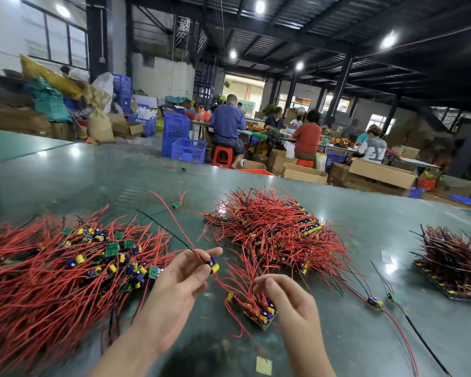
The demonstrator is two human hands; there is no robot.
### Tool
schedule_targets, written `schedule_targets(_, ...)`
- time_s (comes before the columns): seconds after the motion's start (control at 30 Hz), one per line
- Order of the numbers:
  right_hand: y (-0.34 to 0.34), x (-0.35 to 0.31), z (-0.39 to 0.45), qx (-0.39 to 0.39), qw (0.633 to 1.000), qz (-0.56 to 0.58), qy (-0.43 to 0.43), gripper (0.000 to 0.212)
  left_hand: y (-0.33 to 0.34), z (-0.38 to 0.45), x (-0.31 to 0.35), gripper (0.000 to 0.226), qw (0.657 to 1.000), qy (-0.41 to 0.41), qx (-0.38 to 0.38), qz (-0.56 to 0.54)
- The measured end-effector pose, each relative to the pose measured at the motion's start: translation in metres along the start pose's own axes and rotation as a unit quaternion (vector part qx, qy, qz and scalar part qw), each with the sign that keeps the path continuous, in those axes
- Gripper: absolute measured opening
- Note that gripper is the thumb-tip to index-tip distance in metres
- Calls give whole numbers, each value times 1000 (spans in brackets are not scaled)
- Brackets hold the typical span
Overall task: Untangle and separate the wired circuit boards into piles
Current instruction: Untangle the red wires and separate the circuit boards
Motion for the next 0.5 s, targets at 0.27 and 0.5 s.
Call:
schedule_targets(0.27, 22, 7, -6, -31, 990, -77, 115, 41, 15, -14, 1, 14, 994, 65, -89, 16)
schedule_targets(0.5, 17, 7, 0, -73, 959, 204, 182, 27, 31, -22, -5, 16, 983, 73, -141, 97)
Point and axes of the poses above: each hand's wrist, its own z-axis towards the middle knuckle, its own y-axis out of the palm, x = y × z, the point moved 3 cm from there along z, towards the middle knuckle, and after that the axes turned 12 degrees about y, right-handed, at the moved point
